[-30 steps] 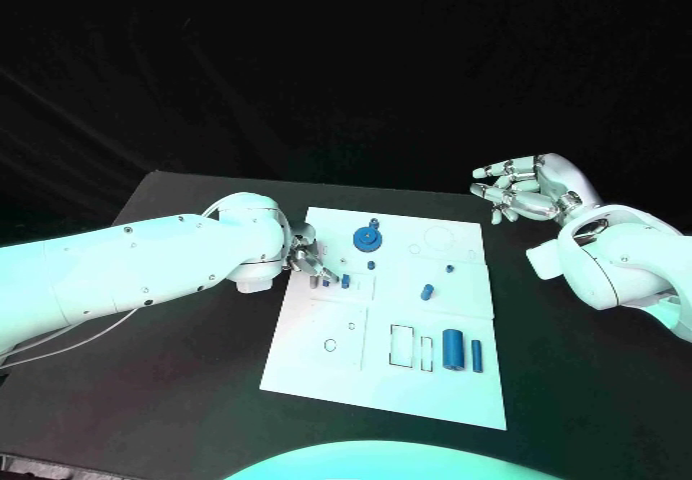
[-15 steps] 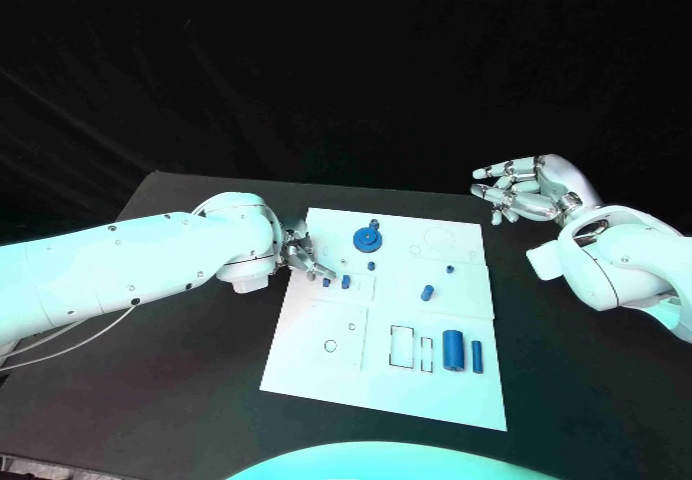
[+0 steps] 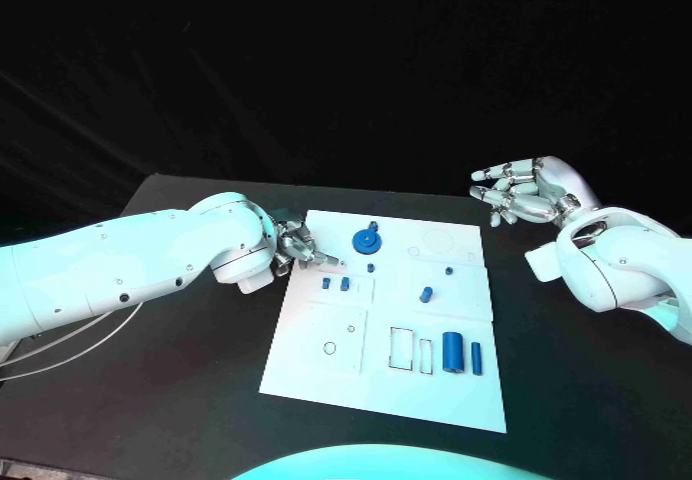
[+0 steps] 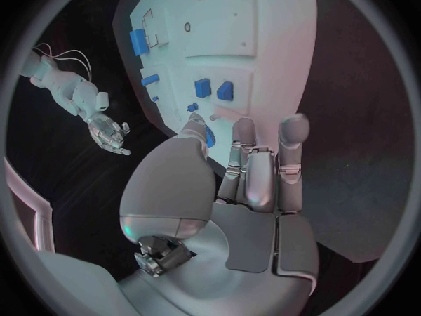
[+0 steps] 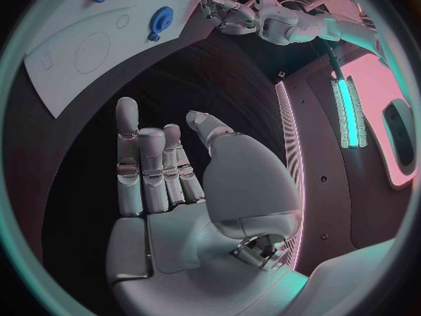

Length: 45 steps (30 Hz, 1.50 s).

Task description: Assemble the parts on the task board

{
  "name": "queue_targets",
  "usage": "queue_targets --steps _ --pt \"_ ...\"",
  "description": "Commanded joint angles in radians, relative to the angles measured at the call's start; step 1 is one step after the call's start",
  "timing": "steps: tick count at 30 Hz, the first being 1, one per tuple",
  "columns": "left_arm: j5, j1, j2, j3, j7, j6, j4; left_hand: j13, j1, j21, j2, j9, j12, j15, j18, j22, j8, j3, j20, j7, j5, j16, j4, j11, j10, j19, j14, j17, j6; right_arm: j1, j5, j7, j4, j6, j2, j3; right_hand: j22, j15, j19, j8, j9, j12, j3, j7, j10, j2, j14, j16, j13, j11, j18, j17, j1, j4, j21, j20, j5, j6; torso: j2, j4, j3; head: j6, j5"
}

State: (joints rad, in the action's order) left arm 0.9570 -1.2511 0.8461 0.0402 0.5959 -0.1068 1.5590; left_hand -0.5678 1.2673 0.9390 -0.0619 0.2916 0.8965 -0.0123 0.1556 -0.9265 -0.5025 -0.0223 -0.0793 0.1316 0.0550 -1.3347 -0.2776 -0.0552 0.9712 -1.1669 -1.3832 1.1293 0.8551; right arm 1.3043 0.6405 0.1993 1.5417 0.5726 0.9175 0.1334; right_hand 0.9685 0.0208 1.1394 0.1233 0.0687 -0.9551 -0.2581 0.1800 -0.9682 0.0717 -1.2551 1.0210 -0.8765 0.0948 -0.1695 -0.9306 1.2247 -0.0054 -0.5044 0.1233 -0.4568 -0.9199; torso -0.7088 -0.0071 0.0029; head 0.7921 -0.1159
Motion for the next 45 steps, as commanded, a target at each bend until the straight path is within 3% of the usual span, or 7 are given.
queue_targets --steps 1,7,10,13,19,33,45 --pt "0.017 0.000 -0.007 0.003 -0.205 -0.109 0.000 0.019 0.113 -0.041 0.011 -0.011 -0.013 0.000 0.017 0.036 0.004 0.028 -0.001 -0.002 -0.001 0.020 0.046 0.000 -0.007 0.018 0.013 -0.030 -0.002 0.000 0.007 0.008 -0.001 -0.005 -0.001 0.000 -0.002 0.001 0.000 0.005 0.000 -0.003 0.006 0.000 0.009 -0.001 0.009 -0.003 0.005 -0.001 -0.013 0.005 0.011 -0.002 0.007 0.001 -0.005 0.006 0.000 -0.0003 0.0003 -0.004 0.004" --pt "0.222 0.012 -0.030 0.011 -0.424 -0.188 0.006 0.111 0.270 -0.178 -0.010 -0.054 -0.116 0.010 0.029 0.144 0.027 0.062 -0.010 0.004 -0.003 0.205 0.099 -0.005 -0.052 0.087 0.157 -0.285 0.003 -0.002 0.007 0.007 -0.004 -0.007 -0.002 0.001 -0.003 0.001 -0.002 0.010 0.001 0.003 0.004 0.000 0.020 0.001 0.016 -0.009 0.016 -0.001 -0.013 0.014 0.017 -0.007 0.010 0.001 -0.006 0.005 -0.001 -0.0013 -0.0004 -0.009 0.012" --pt "0.314 0.020 -0.045 0.013 -0.483 -0.211 0.004 0.168 0.293 -0.206 -0.022 -0.079 -0.181 0.013 0.029 0.167 0.051 0.064 -0.015 0.001 0.000 0.238 0.099 -0.011 -0.069 0.081 0.168 -0.326 0.002 -0.002 0.007 0.006 -0.006 -0.008 -0.003 0.001 -0.004 0.001 -0.003 0.011 0.001 0.007 0.003 0.000 0.029 0.002 0.022 -0.016 0.024 0.000 -0.013 0.022 0.021 -0.009 0.011 0.001 -0.006 0.005 -0.001 -0.0010 0.0006 -0.012 0.016" --pt "0.383 0.024 -0.062 0.014 -0.509 -0.216 -0.005 0.220 0.301 -0.219 -0.033 -0.107 -0.227 0.012 0.030 0.182 0.077 0.062 -0.013 -0.002 0.002 0.229 0.093 -0.010 -0.056 0.059 0.145 -0.321 0.019 -0.003 0.007 0.006 -0.007 -0.009 -0.003 0.001 -0.004 0.001 -0.003 0.012 0.001 0.009 0.003 0.001 0.032 0.002 0.024 -0.018 0.027 0.000 -0.013 0.024 0.021 -0.010 0.012 0.001 -0.006 0.005 -0.001 -0.0013 0.0008 -0.013 0.019" --pt "0.522 0.033 -0.101 0.016 -0.495 -0.160 -0.027 0.291 0.304 -0.137 -0.047 -0.154 -0.286 0.005 0.017 0.118 0.143 0.056 -0.006 -0.015 -0.001 0.091 0.082 -0.006 -0.040 -0.017 0.043 -0.167 0.041 -0.003 0.007 0.005 -0.005 -0.011 -0.003 0.001 -0.005 0.002 -0.005 0.014 0.001 0.011 0.002 0.001 0.036 0.002 0.028 -0.021 0.031 0.000 -0.012 0.028 0.022 -0.010 0.013 0.001 -0.006 0.005 -0.001 -0.0020 0.0004 -0.016 0.022" --pt "0.676 0.047 -0.167 0.017 -0.448 -0.035 -0.080 0.384 0.307 -0.010 -0.054 -0.189 -0.389 0.008 -0.003 0.003 0.206 0.055 -0.014 -0.028 -0.002 0.046 0.081 -0.013 -0.065 -0.075 0.016 -0.175 0.106 -0.003 0.007 0.005 -0.003 -0.012 -0.002 0.002 -0.005 0.002 -0.005 0.014 0.001 0.011 0.002 0.001 0.037 0.002 0.028 -0.021 0.032 0.001 -0.012 0.028 0.022 -0.010 0.013 0.002 -0.006 0.005 -0.001 -0.0012 0.0005 -0.018 0.022" --pt "0.692 0.057 -0.201 0.017 -0.453 -0.015 -0.118 0.448 0.325 0.048 -0.032 -0.205 -0.473 0.010 -0.012 -0.050 0.268 0.084 -0.018 -0.026 -0.002 0.012 0.085 -0.016 -0.004 -0.097 -0.008 -0.153 0.152 -0.003 0.005 0.006 -0.001 -0.013 -0.001 0.002 -0.006 0.003 -0.006 0.016 0.001 0.009 0.005 0.002 0.038 0.002 0.031 -0.021 0.034 0.002 -0.012 0.029 0.017 -0.007 0.015 0.002 -0.005 0.006 -0.001 -0.0006 0.0002 -0.017 0.026"
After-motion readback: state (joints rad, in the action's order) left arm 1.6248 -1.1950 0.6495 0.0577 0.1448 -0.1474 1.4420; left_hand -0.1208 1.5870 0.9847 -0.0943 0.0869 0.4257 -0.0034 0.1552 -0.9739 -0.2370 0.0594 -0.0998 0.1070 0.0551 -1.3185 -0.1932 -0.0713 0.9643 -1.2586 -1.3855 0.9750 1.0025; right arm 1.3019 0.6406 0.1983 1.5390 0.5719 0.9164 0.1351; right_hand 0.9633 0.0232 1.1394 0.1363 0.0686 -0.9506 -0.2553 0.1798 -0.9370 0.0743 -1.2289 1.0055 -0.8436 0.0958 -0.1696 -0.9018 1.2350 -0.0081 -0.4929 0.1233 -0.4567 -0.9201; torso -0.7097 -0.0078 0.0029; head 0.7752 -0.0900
